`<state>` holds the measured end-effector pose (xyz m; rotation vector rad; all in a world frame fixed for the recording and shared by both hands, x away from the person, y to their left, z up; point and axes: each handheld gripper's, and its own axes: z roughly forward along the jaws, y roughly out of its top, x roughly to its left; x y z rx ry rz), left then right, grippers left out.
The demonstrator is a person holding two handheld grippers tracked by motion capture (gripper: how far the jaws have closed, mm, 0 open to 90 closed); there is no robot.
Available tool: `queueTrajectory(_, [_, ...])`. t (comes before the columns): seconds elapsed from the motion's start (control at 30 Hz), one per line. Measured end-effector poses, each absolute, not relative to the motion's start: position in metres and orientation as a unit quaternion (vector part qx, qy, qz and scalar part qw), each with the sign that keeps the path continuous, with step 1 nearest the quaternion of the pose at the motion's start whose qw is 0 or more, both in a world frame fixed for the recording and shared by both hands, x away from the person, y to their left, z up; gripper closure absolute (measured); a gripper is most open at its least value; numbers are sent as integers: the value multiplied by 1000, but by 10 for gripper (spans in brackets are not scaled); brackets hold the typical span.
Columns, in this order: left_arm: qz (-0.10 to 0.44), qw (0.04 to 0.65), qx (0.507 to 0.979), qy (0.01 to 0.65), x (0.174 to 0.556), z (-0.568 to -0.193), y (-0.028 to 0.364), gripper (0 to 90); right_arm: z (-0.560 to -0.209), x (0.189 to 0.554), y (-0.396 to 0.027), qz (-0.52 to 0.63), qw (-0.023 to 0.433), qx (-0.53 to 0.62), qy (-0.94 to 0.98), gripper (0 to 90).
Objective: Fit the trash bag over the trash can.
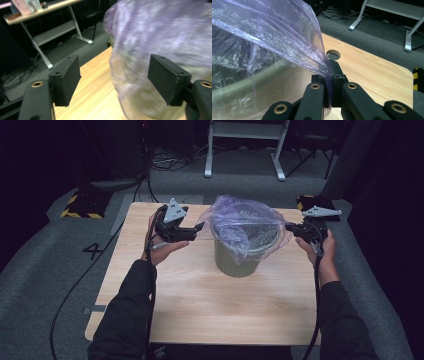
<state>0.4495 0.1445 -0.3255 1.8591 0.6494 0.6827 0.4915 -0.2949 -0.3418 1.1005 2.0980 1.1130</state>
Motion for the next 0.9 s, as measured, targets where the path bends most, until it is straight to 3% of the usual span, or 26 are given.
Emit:
queueTrajectory(0.13, [281,517,777,224,418,-323,139,233,-339,490,-293,404,261,406,777,900])
queueTrajectory(0.43, [231,514,813,144,378,-327,80,203,-335,486,-289,400,265,399,782,900])
queueTrajectory(0.6, [225,505,822,137,374,-335,44,162,-334,484,-287,397,266,397,784,900])
queueTrajectory(0.73, [252,489,819,164,376,-342,24,163,-334,483,-288,395,266,397,785,900])
queueTrajectory(0.9, [296,459,817,182,379,-347,16,491,-336,481,-289,393,265,397,786,900])
